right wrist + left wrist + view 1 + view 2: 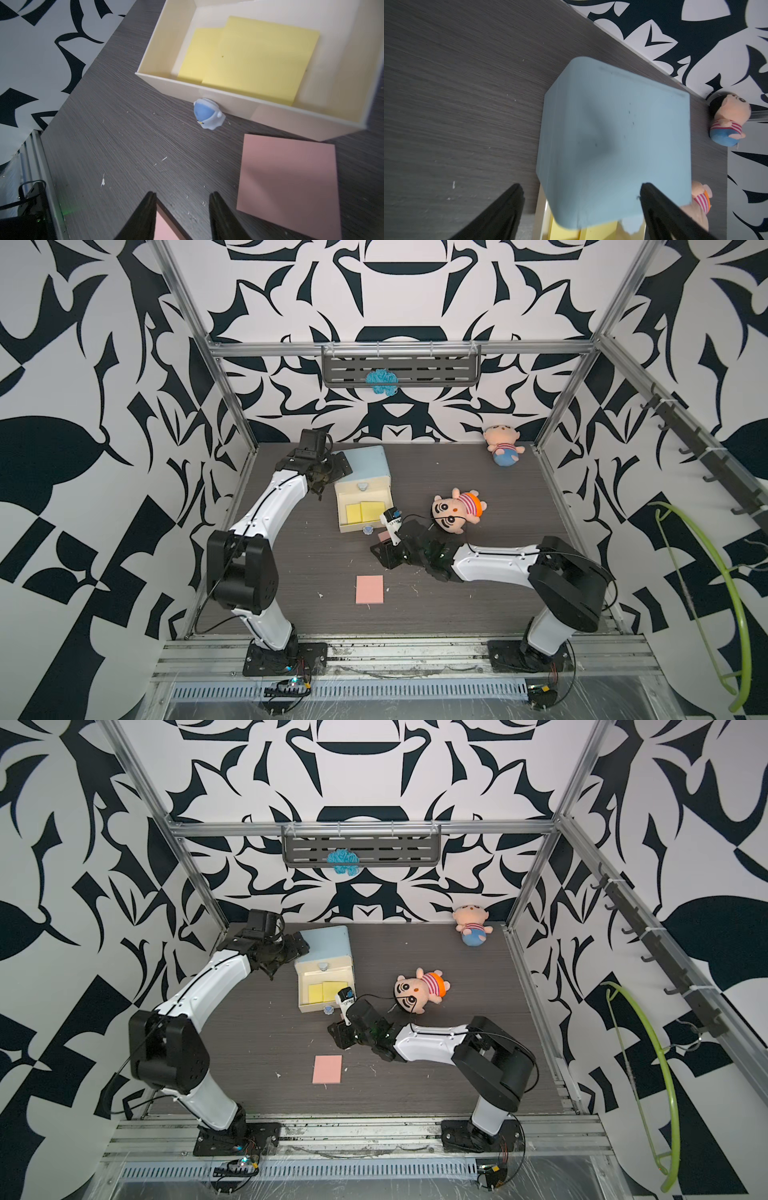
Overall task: Please put the sticky notes in the drawer by color
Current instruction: Place the sticky notes in the drawer, then close the drawer in the storage box.
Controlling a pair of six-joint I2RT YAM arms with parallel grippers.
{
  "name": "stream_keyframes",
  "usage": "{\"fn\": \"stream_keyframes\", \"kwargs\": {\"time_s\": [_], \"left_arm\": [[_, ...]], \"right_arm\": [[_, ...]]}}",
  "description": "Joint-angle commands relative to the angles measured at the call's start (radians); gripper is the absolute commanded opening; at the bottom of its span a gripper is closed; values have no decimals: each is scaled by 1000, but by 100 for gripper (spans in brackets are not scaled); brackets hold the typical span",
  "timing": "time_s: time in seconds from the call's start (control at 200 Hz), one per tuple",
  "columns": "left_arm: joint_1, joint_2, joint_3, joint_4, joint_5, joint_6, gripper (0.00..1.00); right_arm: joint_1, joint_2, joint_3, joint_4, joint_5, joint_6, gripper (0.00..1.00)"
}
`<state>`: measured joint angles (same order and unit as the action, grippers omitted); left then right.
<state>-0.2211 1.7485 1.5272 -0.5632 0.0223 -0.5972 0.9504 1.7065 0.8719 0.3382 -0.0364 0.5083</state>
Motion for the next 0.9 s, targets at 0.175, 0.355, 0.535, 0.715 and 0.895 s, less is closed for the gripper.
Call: {"fn": "stream_keyframes", "kwargs": {"time_s": [0.175,0.355,0.535,0.715,0.895], "left_arm": [[12,117,122,-110,80,47,76],[12,108,81,-96,91,36,65],[12,96,43,-98,90,34,63],[12,101,34,-101,96,39,62],[12,109,32,-107,100,46,62]], "right_arm": [[13,83,35,180,84,-61,47],[17,166,76,258,153,-132,42],[17,229,123,289,192,-165,39],[16,273,164,319,279,-206,37],[13,292,222,299,310,-244,30]]}}
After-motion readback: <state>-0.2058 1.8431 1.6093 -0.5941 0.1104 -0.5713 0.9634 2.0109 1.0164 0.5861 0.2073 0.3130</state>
